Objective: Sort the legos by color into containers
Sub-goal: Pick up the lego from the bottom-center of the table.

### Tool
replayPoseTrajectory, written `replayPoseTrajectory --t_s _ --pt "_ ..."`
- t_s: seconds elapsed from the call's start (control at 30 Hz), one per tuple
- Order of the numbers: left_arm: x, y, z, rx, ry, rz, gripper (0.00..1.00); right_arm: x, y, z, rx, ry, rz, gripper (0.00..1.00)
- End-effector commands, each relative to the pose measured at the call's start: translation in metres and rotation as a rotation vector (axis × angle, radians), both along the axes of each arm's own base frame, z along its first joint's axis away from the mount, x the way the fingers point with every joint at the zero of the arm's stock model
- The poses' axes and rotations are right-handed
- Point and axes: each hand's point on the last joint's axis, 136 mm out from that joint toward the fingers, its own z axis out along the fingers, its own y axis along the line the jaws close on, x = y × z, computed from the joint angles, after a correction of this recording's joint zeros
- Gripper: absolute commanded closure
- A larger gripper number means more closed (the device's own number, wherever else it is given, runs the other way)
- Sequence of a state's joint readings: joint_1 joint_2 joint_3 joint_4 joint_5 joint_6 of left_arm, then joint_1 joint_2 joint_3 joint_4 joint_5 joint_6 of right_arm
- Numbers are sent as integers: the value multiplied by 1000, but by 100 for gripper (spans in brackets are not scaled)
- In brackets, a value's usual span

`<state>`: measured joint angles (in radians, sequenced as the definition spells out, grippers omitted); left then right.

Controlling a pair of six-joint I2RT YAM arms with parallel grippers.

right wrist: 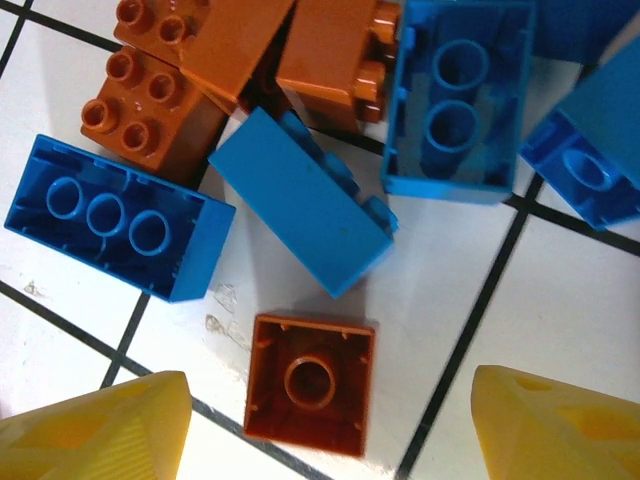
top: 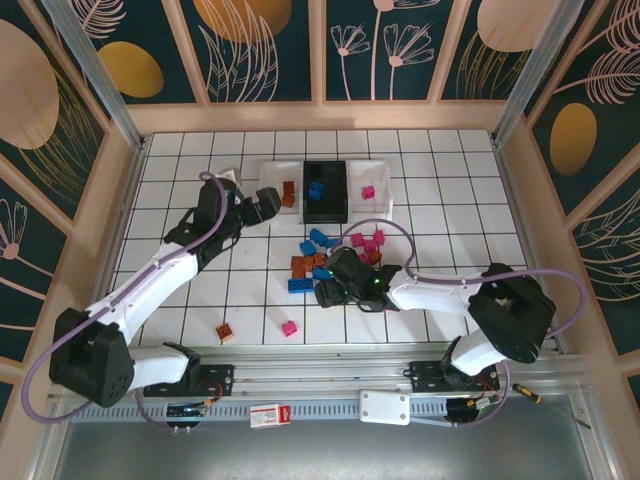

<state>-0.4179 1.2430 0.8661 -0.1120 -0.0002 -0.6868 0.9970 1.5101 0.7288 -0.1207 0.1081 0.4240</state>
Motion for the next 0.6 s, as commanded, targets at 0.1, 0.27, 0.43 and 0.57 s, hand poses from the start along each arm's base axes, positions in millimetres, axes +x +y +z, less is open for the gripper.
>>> replayPoseTrajectory --t_s 0.1,0.27,0.43,0.57 --pt "-30 19 -9 -1 9 42 1 5 7 -8 -32 -12 10 33" --pt "-42 29 -11 3 3 64 1 6 11 -16 -37 -4 22 42" --pt "-48 35 -16 23 13 74 1 5 14 -10 -19 -8 43 61" --pt "-51 41 -19 50 22 95 1 1 23 24 52 -36 95 69"
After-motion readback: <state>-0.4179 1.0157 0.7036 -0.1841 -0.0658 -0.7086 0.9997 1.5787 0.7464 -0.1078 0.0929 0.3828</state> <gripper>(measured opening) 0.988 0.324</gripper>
